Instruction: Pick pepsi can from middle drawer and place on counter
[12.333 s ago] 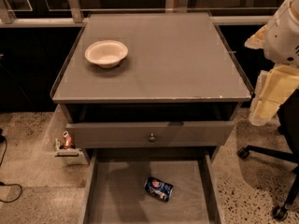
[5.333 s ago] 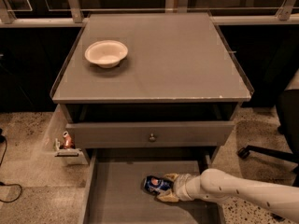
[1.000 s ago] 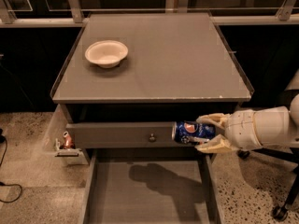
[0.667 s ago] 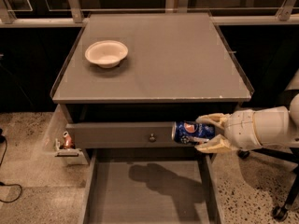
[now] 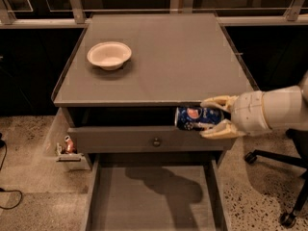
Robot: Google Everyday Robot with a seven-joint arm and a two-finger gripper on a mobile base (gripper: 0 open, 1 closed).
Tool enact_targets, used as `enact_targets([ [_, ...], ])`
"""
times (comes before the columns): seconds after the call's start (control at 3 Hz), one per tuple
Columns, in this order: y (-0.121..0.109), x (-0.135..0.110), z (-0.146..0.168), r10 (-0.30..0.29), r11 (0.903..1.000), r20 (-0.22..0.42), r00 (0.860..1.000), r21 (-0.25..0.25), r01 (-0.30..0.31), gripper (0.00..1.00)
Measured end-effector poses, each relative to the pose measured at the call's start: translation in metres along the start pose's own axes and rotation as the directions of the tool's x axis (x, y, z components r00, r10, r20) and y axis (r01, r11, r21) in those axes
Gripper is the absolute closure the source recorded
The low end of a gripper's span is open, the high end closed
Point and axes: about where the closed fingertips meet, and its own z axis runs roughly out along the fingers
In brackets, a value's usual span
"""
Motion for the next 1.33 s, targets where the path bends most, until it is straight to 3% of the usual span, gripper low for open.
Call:
enact_targets([
  [0.33,-0.04,-0.024,-0.015,-0.069,0.9973,-0.013,0.998,0.023,0.07,1.0],
  [0.67,-0.092,-0.039,-0.029,-0.093,0.9947,0.004,0.996,0.043,0.093,1.0],
  [1.0,-0.136,-0.051,-0.032,-0.103,0.9935,0.038,0.994,0.054,0.101,1.0],
  [1.33,-0.162,-0.052,-0.015,-0.087,0.9957,0.079,0.993,0.04,0.084,1.0],
])
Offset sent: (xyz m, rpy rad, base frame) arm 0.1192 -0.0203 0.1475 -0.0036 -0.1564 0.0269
